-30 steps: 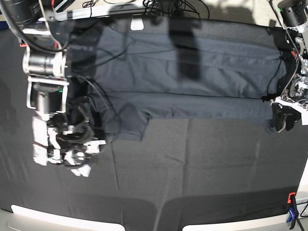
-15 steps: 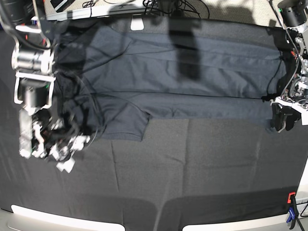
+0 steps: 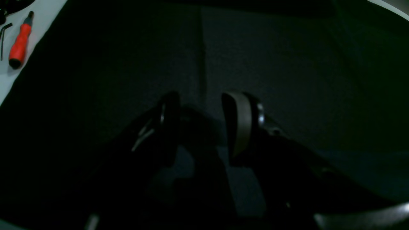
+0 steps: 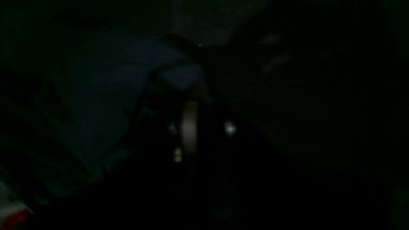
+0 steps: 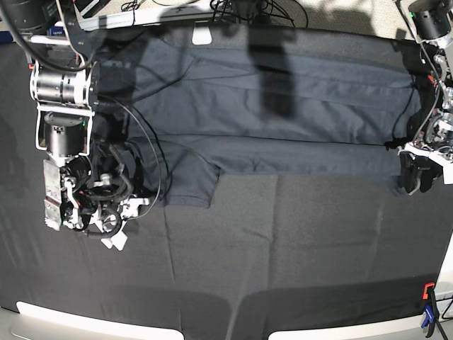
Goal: Layout the t-shirt on the table in an organized manner, then fold the t-shirt properly
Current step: 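Move the right gripper to the shirt's folded end and grasp it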
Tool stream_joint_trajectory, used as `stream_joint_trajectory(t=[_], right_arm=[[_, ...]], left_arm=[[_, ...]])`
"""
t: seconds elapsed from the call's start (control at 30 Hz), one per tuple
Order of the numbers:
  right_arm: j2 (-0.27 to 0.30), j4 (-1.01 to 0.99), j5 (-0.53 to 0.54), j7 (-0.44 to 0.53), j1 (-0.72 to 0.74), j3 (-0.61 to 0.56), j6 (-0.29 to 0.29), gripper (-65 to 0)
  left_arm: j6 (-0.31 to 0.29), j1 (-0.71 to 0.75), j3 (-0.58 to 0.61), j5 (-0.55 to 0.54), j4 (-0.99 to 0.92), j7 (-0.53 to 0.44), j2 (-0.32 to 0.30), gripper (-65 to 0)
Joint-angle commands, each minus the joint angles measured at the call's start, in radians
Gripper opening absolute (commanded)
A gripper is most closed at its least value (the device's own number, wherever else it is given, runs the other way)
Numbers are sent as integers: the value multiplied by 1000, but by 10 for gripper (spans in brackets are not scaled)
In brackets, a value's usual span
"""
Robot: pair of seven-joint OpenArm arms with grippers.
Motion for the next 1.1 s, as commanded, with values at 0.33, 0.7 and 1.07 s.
stream_joint_trajectory(t=[0.33, 0.7, 1.07], right_arm=[[6, 400, 30, 6, -102, 2, 91, -630], [6, 1083, 116, 40, -559, 3, 92, -630], [6, 1277, 111, 108, -858, 3, 93, -630]], left_arm=[[-4, -11, -5, 51, 18, -23, -17, -426], [-4, -11, -5, 51, 18, -23, -17, -426], [-4, -11, -5, 51, 18, -23, -17, -426]])
